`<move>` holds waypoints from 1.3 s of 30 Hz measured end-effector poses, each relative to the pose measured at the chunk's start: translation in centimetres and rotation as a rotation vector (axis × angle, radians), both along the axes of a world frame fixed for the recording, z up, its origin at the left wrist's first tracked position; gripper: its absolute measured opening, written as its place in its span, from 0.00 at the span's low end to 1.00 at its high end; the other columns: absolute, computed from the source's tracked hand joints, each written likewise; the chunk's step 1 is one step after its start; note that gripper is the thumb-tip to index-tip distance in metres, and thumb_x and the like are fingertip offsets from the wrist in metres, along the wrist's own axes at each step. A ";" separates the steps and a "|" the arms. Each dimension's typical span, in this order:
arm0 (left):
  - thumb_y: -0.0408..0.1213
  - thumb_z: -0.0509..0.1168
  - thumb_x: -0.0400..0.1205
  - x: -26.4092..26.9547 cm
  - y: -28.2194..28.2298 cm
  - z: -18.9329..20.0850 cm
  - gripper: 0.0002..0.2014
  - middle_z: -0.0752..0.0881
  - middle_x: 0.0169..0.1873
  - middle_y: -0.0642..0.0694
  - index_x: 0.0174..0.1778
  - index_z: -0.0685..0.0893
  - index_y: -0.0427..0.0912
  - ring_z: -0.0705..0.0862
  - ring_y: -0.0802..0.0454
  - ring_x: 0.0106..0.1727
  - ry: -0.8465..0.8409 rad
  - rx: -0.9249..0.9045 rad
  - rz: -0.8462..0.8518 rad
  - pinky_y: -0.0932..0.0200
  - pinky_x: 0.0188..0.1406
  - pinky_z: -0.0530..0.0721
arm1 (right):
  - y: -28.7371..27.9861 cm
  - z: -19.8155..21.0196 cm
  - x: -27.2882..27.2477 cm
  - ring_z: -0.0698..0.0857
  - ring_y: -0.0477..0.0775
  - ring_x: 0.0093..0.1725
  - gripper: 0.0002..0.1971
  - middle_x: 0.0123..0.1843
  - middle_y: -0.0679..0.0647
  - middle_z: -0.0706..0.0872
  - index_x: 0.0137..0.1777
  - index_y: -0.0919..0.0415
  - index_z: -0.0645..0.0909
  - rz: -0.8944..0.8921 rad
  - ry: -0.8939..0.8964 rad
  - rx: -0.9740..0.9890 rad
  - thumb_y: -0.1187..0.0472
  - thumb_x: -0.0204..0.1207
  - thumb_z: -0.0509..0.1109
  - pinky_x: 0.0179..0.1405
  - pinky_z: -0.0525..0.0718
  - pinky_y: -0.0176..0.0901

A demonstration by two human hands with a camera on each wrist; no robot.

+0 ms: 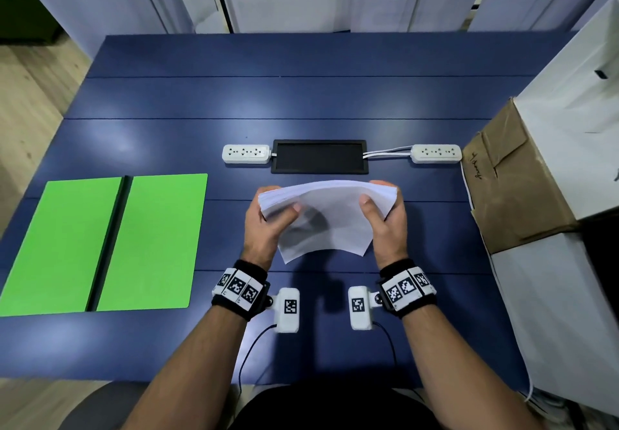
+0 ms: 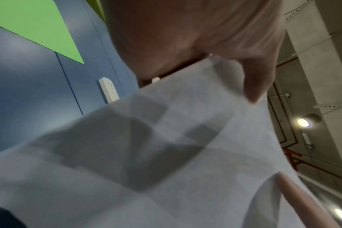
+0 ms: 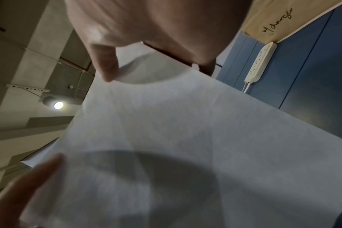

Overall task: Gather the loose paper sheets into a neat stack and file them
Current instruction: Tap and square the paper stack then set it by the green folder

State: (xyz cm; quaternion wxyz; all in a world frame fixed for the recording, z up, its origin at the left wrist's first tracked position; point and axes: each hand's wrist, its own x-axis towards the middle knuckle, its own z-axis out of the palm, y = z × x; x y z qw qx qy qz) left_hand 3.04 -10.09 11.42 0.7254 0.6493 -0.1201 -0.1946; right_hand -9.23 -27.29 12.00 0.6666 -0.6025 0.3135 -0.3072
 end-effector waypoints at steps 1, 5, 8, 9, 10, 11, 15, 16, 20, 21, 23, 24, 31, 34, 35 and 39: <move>0.47 0.75 0.73 -0.4 -0.2 0.4 0.20 0.87 0.43 0.58 0.53 0.82 0.39 0.85 0.55 0.46 -0.025 -0.026 0.044 0.61 0.50 0.83 | 0.1 0.1 -0.1 0.84 0.51 0.53 0.16 0.54 0.52 0.86 0.61 0.54 0.80 -0.026 -0.006 -0.008 0.49 0.77 0.74 0.61 0.83 0.57; 0.55 0.68 0.80 -1.7 -1.3 1.2 0.16 0.82 0.37 0.55 0.45 0.82 0.43 0.79 0.50 0.41 -0.023 -0.056 0.178 0.51 0.47 0.77 | 1.3 1.0 0.2 0.83 0.49 0.50 0.17 0.50 0.45 0.86 0.54 0.49 0.81 -0.142 -0.030 -0.016 0.38 0.75 0.70 0.56 0.81 0.52; 0.50 0.68 0.81 -1.7 -1.8 1.2 0.10 0.80 0.35 0.52 0.38 0.83 0.51 0.77 0.48 0.41 0.008 -0.038 0.187 0.48 0.48 0.74 | 1.8 1.6 0.8 0.82 0.42 0.47 0.10 0.45 0.37 0.86 0.49 0.50 0.81 -0.212 -0.017 -0.035 0.44 0.78 0.68 0.55 0.78 0.38; 0.49 0.67 0.81 -1.7 -1.8 1.3 0.10 0.79 0.36 0.51 0.37 0.83 0.51 0.76 0.48 0.41 0.014 -0.042 0.185 0.47 0.49 0.73 | 1.8 1.7 0.9 0.82 0.41 0.46 0.07 0.43 0.36 0.86 0.48 0.50 0.82 -0.227 -0.012 -0.032 0.48 0.79 0.68 0.53 0.78 0.38; 0.48 0.67 0.81 -1.6 -1.7 1.4 0.10 0.78 0.36 0.49 0.36 0.82 0.50 0.75 0.48 0.41 0.016 -0.050 0.185 0.48 0.48 0.72 | 1.7 1.8 1.0 0.82 0.42 0.45 0.05 0.42 0.37 0.86 0.47 0.51 0.82 -0.241 -0.010 -0.026 0.51 0.79 0.68 0.52 0.78 0.38; 0.47 0.66 0.81 -1.6 -1.7 1.5 0.10 0.76 0.36 0.48 0.36 0.81 0.48 0.74 0.49 0.42 0.013 -0.060 0.189 0.48 0.48 0.71 | 1.6 1.9 1.0 0.82 0.43 0.45 0.05 0.42 0.37 0.86 0.46 0.52 0.82 -0.251 -0.010 -0.020 0.53 0.78 0.67 0.51 0.78 0.38; 0.46 0.64 0.81 -1.6 -1.6 1.6 0.12 0.75 0.36 0.49 0.39 0.80 0.42 0.73 0.51 0.42 -0.022 -0.056 0.232 0.51 0.47 0.70 | 1.2 2.0 1.2 0.79 0.42 0.43 0.08 0.42 0.39 0.85 0.48 0.58 0.83 -0.257 -0.018 -0.026 0.56 0.79 0.63 0.46 0.75 0.37; 0.45 0.63 0.81 -1.7 -1.6 1.6 0.11 0.75 0.36 0.51 0.38 0.80 0.42 0.73 0.52 0.42 -0.022 -0.054 0.241 0.51 0.47 0.70 | 1.1 2.0 1.2 0.78 0.42 0.43 0.09 0.42 0.38 0.84 0.49 0.59 0.83 -0.254 -0.019 -0.042 0.57 0.79 0.62 0.45 0.74 0.37; 0.40 0.62 0.83 -1.6 -1.7 1.6 0.10 0.79 0.34 0.56 0.38 0.82 0.43 0.76 0.55 0.40 -0.012 -0.056 0.254 0.54 0.45 0.72 | 1.1 2.2 1.1 0.78 0.43 0.43 0.11 0.42 0.38 0.84 0.52 0.59 0.83 -0.231 -0.009 -0.064 0.58 0.79 0.60 0.45 0.74 0.39; 0.42 0.63 0.82 -1.6 -1.7 1.5 0.10 0.80 0.34 0.55 0.39 0.83 0.41 0.76 0.55 0.40 -0.015 -0.059 0.251 0.54 0.45 0.73 | 1.2 2.2 1.0 0.78 0.43 0.43 0.11 0.42 0.38 0.84 0.53 0.59 0.83 -0.224 -0.005 -0.065 0.58 0.80 0.61 0.44 0.74 0.39; 0.47 0.65 0.79 -1.6 -1.6 1.2 0.15 0.80 0.36 0.51 0.41 0.83 0.37 0.77 0.52 0.41 -0.023 -0.057 0.247 0.53 0.46 0.73 | 1.3 2.3 0.8 0.78 0.44 0.43 0.10 0.42 0.39 0.83 0.54 0.58 0.82 -0.209 0.000 -0.064 0.57 0.80 0.62 0.45 0.75 0.41; 0.48 0.65 0.78 -1.6 -1.6 1.1 0.16 0.80 0.36 0.50 0.42 0.84 0.36 0.77 0.50 0.42 -0.027 -0.054 0.248 0.51 0.46 0.73 | 1.2 2.3 0.8 0.78 0.45 0.44 0.10 0.42 0.40 0.83 0.55 0.58 0.82 -0.206 -0.004 -0.061 0.58 0.79 0.62 0.46 0.75 0.42; 0.56 0.67 0.80 -1.5 -1.0 0.9 0.20 0.83 0.40 0.50 0.47 0.85 0.39 0.80 0.50 0.44 -0.083 -0.050 0.235 0.51 0.48 0.76 | 1.0 2.3 0.5 0.84 0.42 0.49 0.21 0.46 0.40 0.85 0.62 0.56 0.79 -0.122 -0.027 -0.148 0.45 0.75 0.73 0.54 0.80 0.35; 0.68 0.70 0.75 -1.6 0.1 -0.5 0.31 0.83 0.52 0.51 0.64 0.82 0.48 0.82 0.48 0.53 -0.214 0.028 0.164 0.50 0.55 0.80 | 0.5 0.8 -0.3 0.84 0.52 0.53 0.31 0.51 0.51 0.84 0.68 0.48 0.75 -0.020 -0.005 -0.190 0.47 0.66 0.83 0.60 0.82 0.47; 0.66 0.73 0.74 -1.7 0.4 -0.9 0.33 0.83 0.54 0.52 0.68 0.79 0.49 0.83 0.46 0.54 -0.252 0.063 0.133 0.49 0.58 0.80 | 0.3 0.2 -0.5 0.85 0.53 0.53 0.32 0.52 0.52 0.84 0.68 0.47 0.75 -0.013 0.001 -0.181 0.50 0.67 0.84 0.60 0.83 0.48; 0.46 0.84 0.68 -1.5 0.7 -2.2 0.35 0.86 0.54 0.53 0.71 0.77 0.52 0.85 0.47 0.58 -0.202 0.139 0.097 0.49 0.67 0.83 | -0.2 -1.2 -0.5 0.86 0.47 0.50 0.13 0.51 0.46 0.89 0.57 0.48 0.82 -0.036 0.008 -0.065 0.60 0.76 0.79 0.58 0.83 0.51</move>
